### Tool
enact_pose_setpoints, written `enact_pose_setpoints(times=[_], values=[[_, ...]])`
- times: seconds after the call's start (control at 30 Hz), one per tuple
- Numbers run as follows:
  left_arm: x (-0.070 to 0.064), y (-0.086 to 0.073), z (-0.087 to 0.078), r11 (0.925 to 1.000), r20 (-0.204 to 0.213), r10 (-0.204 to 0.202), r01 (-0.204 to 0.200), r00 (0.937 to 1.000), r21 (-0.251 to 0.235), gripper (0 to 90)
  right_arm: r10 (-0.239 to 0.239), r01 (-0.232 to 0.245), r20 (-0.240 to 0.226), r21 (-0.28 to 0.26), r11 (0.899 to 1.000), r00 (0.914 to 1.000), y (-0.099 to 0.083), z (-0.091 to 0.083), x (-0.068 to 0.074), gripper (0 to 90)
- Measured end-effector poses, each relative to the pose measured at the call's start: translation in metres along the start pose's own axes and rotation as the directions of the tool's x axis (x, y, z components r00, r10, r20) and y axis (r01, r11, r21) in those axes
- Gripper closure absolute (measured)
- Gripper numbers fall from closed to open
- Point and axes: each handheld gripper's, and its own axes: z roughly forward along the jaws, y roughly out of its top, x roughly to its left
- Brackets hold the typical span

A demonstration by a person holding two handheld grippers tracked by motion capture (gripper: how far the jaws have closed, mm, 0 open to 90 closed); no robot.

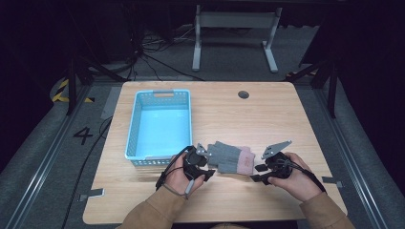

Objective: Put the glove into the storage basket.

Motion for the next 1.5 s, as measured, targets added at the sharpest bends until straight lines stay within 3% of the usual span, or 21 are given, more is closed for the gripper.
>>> enact_pose_setpoints(times=[0.33, 0.4, 0.8, 0.97, 1.0, 1.03, 1.27, 1.5], values=[[0.001, 0.004, 0.011, 0.9995, -0.054, -0.030, 0.031, 0.9981, 0.013, 58.3, -0.003, 0.003, 0.009, 0.000, 1.000, 1.0000, -0.003, 0.003, 0.002, 57.3], [-0.002, 0.005, 0.014, 0.9998, -0.089, -0.007, 0.008, 0.9960, 0.018, 57.9, -0.002, 0.002, 0.007, 0.008, 1.000, 1.0000, -0.003, 0.005, 0.004, 58.5], [-0.008, 0.009, 0.021, 0.9992, -0.078, -0.031, 0.033, 0.9965, 0.021, 60.8, -0.015, 0.014, 0.020, 0.006, 1.000, 0.9997, -0.002, 0.007, 0.006, 59.9], [-0.009, 0.006, 0.020, 0.9990, -0.030, -0.037, 0.038, 0.9989, 0.024, 61.6, -0.012, 0.012, 0.029, 0.009, 1.000, 0.9995, -0.003, 0.008, 0.007, 61.8], [-0.011, 0.006, 0.019, 0.9988, 0.021, -0.041, 0.040, 0.9990, 0.027, 61.7, -0.022, 0.021, 0.035, 0.005, 1.000, 0.9992, -0.002, 0.008, 0.007, 62.7], [-0.013, 0.006, 0.020, 0.9987, 0.031, -0.037, 0.036, 0.9988, 0.035, 61.9, -0.021, 0.021, 0.036, 0.005, 1.000, 0.9991, -0.002, 0.008, 0.007, 63.0], [-0.014, 0.008, 0.027, 0.9975, 0.053, -0.047, 0.044, 0.9975, 0.055, 63.5, -0.010, 0.012, 0.052, -0.033, 0.999, 0.9986, 0.000, 0.001, 0.006, 64.0], [-0.013, 0.011, 0.031, 0.9979, 0.065, -0.050, 0.047, 0.9966, 0.044, 67.5, -0.027, 0.028, 0.063, -0.008, 1.000, 0.9977, 0.002, 0.009, 0.009, 64.7]])
